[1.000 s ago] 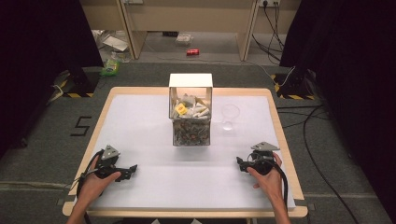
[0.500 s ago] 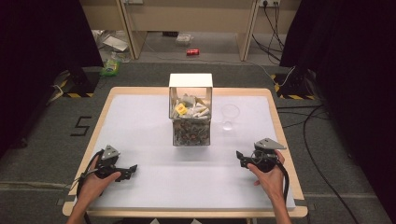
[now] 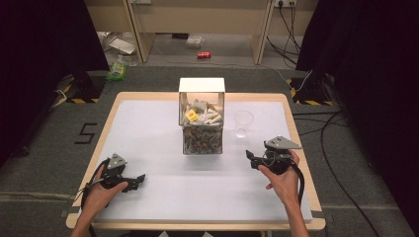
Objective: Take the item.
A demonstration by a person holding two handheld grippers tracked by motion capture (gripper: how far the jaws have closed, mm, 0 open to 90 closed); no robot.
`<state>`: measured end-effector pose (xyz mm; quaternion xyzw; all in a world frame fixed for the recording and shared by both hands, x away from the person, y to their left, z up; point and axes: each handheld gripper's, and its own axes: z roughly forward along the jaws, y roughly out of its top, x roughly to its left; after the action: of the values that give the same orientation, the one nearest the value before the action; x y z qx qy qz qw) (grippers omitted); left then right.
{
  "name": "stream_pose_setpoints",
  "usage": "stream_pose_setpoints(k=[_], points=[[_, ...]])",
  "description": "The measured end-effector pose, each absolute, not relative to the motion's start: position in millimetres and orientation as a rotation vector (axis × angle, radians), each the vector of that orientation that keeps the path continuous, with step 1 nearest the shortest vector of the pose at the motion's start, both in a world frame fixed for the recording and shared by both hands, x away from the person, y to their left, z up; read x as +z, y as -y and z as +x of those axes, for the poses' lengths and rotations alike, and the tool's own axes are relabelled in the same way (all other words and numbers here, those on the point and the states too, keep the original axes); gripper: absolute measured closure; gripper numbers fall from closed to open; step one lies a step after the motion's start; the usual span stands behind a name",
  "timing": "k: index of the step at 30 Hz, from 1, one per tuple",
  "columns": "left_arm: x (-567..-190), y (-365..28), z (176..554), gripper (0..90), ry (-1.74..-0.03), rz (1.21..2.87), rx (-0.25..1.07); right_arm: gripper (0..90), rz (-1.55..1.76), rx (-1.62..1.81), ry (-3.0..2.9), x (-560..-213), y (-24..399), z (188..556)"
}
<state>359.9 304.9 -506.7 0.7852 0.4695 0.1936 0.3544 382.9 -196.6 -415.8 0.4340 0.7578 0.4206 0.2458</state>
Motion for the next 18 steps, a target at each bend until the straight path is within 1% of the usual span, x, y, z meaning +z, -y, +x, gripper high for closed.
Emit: stream_pose_setpoints(k=[7, 8, 18], points=[[-506.7, -304.9, 359.9, 3.4, -1.215, 2.028, 0.500, 26.9, 1.132, 1.175, -2.069, -389.8, 183.0, 379.1], [-506.8, -304.9, 359.9, 3.4, -1.214, 2.028, 0.500, 28.7, 1.115, 1.186, -2.070, -383.7, 179.4, 377.3], [-506.7, -305.1, 360.1, 3.4, -1.213, 2.030, 0.501, 31.0, 1.084, 1.217, -2.076, -367.0, 166.4, 373.7]])
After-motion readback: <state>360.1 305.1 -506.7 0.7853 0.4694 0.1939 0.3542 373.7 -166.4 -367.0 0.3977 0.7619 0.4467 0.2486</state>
